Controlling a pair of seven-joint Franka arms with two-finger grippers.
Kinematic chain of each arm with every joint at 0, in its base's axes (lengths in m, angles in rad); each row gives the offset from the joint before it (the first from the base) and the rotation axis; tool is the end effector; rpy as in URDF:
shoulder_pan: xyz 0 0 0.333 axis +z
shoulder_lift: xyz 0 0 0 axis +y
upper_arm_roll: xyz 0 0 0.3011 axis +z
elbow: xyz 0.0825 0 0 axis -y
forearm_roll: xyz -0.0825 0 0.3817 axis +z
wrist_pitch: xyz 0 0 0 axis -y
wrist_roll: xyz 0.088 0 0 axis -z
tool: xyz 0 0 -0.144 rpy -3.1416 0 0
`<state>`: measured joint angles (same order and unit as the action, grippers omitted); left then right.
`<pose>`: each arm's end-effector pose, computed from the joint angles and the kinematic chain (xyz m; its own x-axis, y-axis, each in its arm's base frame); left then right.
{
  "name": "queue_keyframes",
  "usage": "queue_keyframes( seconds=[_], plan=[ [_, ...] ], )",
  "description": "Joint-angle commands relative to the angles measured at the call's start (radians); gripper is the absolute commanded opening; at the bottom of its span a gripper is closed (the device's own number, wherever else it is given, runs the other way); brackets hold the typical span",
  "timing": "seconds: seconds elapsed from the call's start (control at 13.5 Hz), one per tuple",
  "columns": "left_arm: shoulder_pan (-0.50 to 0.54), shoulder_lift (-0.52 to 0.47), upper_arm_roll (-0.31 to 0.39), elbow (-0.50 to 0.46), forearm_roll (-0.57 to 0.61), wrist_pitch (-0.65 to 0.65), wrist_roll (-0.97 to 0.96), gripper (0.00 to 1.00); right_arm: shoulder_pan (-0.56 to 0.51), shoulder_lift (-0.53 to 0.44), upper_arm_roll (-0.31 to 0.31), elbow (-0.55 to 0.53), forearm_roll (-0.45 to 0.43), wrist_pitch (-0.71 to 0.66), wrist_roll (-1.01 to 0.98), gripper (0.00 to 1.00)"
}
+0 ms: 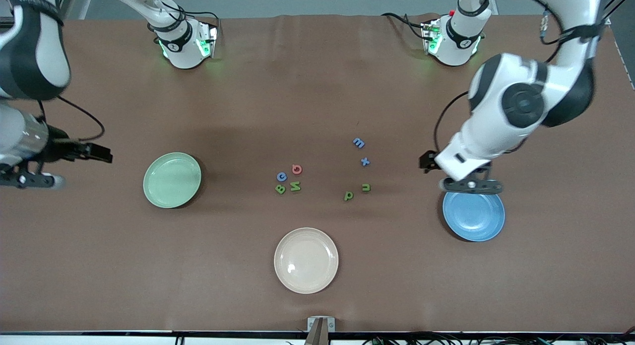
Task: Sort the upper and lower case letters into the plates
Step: 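Move the right gripper toward the letters while the left gripper follows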
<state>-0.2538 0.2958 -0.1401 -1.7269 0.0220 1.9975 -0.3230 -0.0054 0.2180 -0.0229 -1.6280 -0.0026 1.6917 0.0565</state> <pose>0.5848 -0.2355 0.3600 0.9968 -0.0748 -0.0277 -0.0744 -0.9971 0.0128 0.6000 -0.0165 0.4290 0.9846 -0.0843 -0.1530 -0.0828 -0.9964 0.0161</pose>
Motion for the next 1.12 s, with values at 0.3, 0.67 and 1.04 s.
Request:
queue_keyframes(
  seconds=[0.3,0.67,1.04],
  plan=[
    [-0.126,0.196,0.005,0.001,0.019,0.232,-0.165,0.95,0.159,0.108,0.006,-0.044,0.110,0.216,0.449,1.00],
    [-0.183,0.322,0.008,0.009,0.023,0.368,-0.266,0.78,0.329,0.216,0.004,-0.099,0.151,0.434,0.713,1.00],
    [-0.209,0.391,0.008,0.021,0.023,0.418,-0.301,0.67,0.490,0.345,0.003,-0.170,0.150,0.724,0.897,1.00]
  ],
)
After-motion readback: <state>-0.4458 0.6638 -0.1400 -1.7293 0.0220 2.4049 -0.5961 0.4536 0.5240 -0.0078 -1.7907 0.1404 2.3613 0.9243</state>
